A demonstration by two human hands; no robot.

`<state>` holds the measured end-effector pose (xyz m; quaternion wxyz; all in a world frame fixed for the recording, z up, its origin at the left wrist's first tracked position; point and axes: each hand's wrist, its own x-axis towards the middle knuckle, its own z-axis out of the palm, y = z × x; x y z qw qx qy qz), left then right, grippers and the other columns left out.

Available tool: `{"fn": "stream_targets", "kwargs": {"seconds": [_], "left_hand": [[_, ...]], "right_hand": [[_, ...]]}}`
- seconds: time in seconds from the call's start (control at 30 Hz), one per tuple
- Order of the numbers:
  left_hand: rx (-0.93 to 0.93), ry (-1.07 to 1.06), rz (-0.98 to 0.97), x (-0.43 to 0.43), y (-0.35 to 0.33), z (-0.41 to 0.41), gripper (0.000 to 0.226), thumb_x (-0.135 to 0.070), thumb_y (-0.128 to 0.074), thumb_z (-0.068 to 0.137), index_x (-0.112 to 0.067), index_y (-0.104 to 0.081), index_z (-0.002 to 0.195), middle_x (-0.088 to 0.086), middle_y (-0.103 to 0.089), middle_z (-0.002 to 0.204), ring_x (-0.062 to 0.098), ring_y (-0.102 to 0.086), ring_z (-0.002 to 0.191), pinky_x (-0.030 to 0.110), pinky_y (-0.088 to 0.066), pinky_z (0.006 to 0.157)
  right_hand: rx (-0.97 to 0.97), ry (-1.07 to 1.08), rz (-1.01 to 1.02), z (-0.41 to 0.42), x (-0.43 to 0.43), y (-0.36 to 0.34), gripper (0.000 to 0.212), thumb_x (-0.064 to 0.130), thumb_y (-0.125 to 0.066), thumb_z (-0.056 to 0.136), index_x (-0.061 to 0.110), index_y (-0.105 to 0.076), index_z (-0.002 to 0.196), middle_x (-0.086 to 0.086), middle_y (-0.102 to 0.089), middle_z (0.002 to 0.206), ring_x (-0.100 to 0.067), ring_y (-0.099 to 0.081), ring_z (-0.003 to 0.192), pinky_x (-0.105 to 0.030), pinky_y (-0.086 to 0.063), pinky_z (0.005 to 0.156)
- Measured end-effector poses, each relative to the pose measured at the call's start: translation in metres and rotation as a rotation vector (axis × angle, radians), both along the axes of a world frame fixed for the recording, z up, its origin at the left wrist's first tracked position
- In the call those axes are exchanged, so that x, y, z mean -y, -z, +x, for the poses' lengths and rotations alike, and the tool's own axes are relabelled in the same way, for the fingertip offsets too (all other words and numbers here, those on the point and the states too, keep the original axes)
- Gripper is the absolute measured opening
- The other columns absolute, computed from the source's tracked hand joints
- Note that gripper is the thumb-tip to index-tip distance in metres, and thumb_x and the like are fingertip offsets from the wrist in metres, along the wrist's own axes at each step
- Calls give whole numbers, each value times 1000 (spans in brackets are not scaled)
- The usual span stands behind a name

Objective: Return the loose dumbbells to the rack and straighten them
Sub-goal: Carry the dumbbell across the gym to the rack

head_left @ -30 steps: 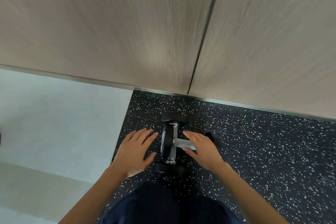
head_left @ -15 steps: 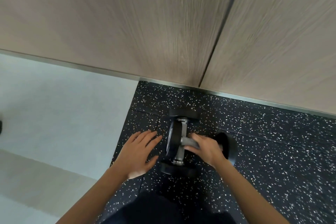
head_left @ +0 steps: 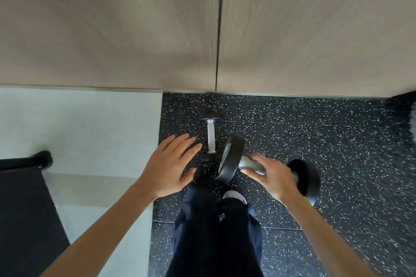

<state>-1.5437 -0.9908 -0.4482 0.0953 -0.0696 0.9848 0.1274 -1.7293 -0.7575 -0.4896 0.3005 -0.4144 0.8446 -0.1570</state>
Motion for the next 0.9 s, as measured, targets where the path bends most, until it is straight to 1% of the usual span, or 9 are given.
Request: {"fn": "stream_targets", "kwargs": {"seconds": [0.17,0.27,0.33,0.43,0.5,0.6,0.73,0.83,0.9], "left_hand": [[-86,146,13,-24,-149,-12,54,-41,-42,87,-14,-53,132,8,-53,135,26,-46,128,43,-29,110],[-102,222,2,-48,-239,-19,55,-43,-41,88,-14,-53,133,9,-52,137,26,-45,129,43,-27,111],[-131,276,8,-69,-290,-25,56,-45,-40,89,-14,-51,134,10,-51,138,27,-44,130,46,-31,110],[-162,355,29,-103,-345,-35,57,-48,-39,91,-16,-46,138,9,-48,141,25,-38,134,48,-31,110],[-175,446,30,-129,-367,-45,59,-50,-38,91,-17,-43,140,8,-45,143,24,-36,135,47,-27,113],[-179,597,24,-173,-389,-60,61,-51,-39,91,-16,-43,141,7,-44,144,24,-36,136,45,-24,114],[-194,813,47,-235,-404,-79,60,-50,-43,90,-15,-45,139,8,-44,144,24,-36,135,43,-23,114],[-187,966,47,-284,-410,-89,60,-49,-42,90,-15,-44,140,8,-42,146,24,-35,136,46,-29,111],[-187,1060,42,-318,-413,-92,61,-49,-41,91,-15,-42,141,7,-42,146,23,-34,136,46,-29,111]], "right_hand": [[-28,179,88,20,-62,-157,76,80,-28,69,29,-54,118,7,-70,93,-13,-65,77,-27,-50,65],[-21,315,150,39,-101,-254,74,81,-33,67,32,-53,119,10,-67,88,-11,-59,72,-28,-49,65],[-27,436,165,56,-127,-313,70,80,-36,66,36,-54,118,16,-61,80,-7,-54,66,-23,-41,57],[-37,594,59,84,-164,-375,65,81,-35,62,44,-54,112,24,-52,60,6,-50,56,-18,-37,50],[-82,703,31,104,-184,-405,61,81,-34,61,46,-52,107,27,-46,55,10,-46,54,-17,-34,48],[-126,827,20,131,-214,-431,54,80,-36,63,46,-49,104,25,-47,58,2,-50,53,-22,-37,48],[-132,982,65,166,-259,-448,50,81,-39,67,44,-46,101,25,-48,56,10,-46,52,-18,-30,43],[-134,1112,104,196,-298,-449,58,84,-32,64,41,-47,101,16,-59,65,-5,-54,56,-21,-36,47],[-147,1181,153,218,-326,-449,55,84,-35,67,41,-43,101,13,-62,72,-9,-54,61,-22,-34,49]]}}
